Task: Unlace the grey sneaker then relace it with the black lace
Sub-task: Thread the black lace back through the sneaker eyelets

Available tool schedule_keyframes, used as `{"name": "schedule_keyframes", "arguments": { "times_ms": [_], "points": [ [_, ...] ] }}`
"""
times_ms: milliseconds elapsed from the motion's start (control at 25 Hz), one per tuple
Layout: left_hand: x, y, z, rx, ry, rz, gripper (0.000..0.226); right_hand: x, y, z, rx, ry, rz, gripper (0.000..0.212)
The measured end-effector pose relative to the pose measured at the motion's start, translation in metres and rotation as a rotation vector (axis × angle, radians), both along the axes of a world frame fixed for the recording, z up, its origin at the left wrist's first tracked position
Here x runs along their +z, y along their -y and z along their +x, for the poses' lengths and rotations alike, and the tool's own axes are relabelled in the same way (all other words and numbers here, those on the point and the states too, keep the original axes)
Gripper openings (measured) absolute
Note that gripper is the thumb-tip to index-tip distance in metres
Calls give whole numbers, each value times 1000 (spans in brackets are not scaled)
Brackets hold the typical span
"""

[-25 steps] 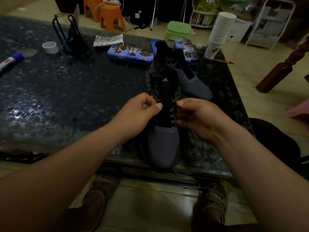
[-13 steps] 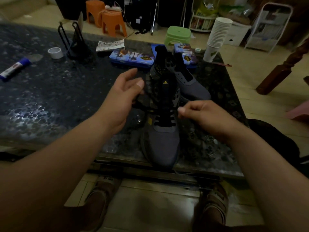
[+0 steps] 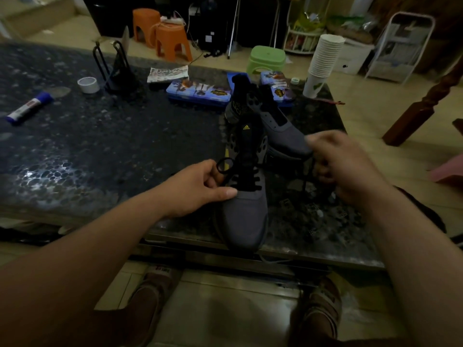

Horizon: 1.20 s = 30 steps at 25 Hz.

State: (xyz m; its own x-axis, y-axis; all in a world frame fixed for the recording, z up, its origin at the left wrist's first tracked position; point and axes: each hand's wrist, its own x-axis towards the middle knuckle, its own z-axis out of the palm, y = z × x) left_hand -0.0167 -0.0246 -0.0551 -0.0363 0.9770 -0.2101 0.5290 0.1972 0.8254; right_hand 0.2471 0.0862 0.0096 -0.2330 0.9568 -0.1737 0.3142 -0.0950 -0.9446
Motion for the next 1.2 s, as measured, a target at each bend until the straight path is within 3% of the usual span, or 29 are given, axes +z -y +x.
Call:
{"name": "schedule_keyframes", "arguments": {
  "times_ms": [40, 120, 200, 360, 440, 760, 1000, 1040, 1120, 1200],
  "points": [
    [-1, -1, -1, -11, 20, -2, 33, -2, 9, -5, 200, 269, 81, 21],
    [-1, -3, -3, -5, 62, 12, 29, -10, 20, -16, 453, 458, 119, 27],
    [1, -3, -5, 35, 114, 40, 25, -13, 19, -21, 406, 399, 118, 29],
    [8, -5, -7, 213, 181, 46, 30, -12, -3, -13, -56, 91, 22, 32],
    [11, -6, -6, 249, 195, 51, 34, -15, -6, -11, -151, -6, -9, 31],
    [8, -6, -10, 372, 189, 103, 28, -18, -17, 7, -284, -73, -85, 12],
    [3, -12, -26, 725, 229, 192, 18, -15, -13, 8, -298, -110, -101, 16],
    [1, -12, -28, 729, 174, 153, 19, -14, -13, 8, -295, -109, -96, 16],
    [2, -8, -17, 714, -187, 178, 25, -16, -13, 8, -252, -110, -71, 15],
    [16, 0, 14, 578, -525, 521, 42, -18, -11, 3, -153, -70, -41, 13]
  ]
}}
